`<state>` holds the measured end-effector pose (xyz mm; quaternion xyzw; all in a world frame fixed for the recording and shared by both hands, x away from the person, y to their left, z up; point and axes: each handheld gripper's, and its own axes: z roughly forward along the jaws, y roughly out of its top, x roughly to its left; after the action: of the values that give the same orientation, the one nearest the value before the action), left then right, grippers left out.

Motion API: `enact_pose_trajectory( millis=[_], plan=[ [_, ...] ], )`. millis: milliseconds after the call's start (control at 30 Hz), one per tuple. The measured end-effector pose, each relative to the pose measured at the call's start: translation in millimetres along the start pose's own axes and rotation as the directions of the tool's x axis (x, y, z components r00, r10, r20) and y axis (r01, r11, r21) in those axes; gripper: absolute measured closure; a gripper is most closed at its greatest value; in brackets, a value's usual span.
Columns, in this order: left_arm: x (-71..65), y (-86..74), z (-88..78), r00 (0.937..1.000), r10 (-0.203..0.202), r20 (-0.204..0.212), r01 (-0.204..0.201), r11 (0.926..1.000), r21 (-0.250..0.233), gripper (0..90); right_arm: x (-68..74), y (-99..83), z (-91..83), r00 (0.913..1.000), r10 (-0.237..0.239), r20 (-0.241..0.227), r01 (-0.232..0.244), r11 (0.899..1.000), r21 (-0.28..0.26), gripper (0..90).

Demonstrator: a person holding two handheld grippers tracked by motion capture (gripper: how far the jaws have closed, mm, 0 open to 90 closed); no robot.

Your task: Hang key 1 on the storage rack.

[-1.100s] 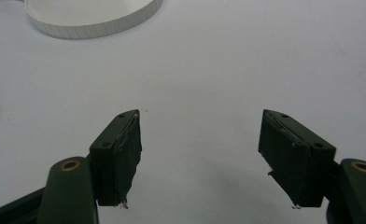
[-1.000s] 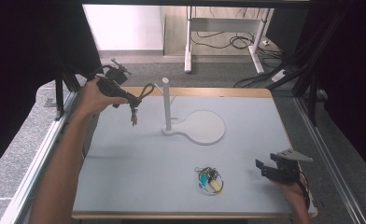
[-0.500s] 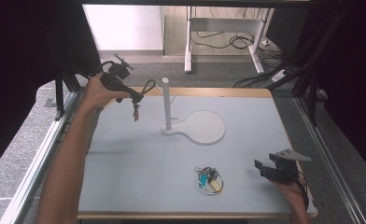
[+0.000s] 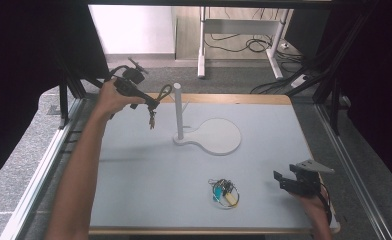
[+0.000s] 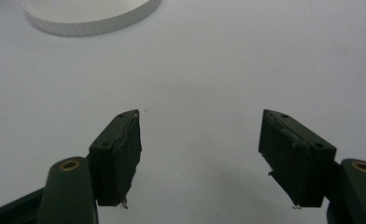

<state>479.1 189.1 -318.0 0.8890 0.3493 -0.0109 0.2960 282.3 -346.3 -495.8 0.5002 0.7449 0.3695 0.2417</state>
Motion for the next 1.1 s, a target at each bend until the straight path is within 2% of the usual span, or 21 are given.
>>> enact_pose_trajectory(
  millis=[267, 567, 733, 1100],
  plan=[
    [-1.0, -2.2, 9.8, 0.9998, 0.003, 0.017, -0.003, 0.9999, 0.014, 66.7, 1.9, -0.2, 2.1, 1.0, -0.003, 0.003, 0.003, 1.0, 0.003, 30.3],
    [-3.3, -0.3, 22.4, 0.9986, 0.03, 0.043, -0.032, 0.9988, 0.037, 66.7, 2.6, 0.3, 2.6, 0.9999, -0.011, 0.007, 0.011, 1.0, 0.006, 30.4],
    [-4.8, -1.3, 32.6, 0.9984, 0.024, 0.051, -0.026, 0.9989, 0.038, 66.6, 1.0, -0.2, 2.5, 0.9999, -0.006, 0.013, 0.006, 1.0, 0.006, 30.3],
    [-5.0, -4.0, 43.1, 0.9987, 0.036, 0.035, -0.038, 0.9985, 0.039, 66.3, 3.2, -0.2, 4.5, 0.9998, -0.014, 0.011, 0.014, 1.0, 0.012, 30.3]
  ],
)
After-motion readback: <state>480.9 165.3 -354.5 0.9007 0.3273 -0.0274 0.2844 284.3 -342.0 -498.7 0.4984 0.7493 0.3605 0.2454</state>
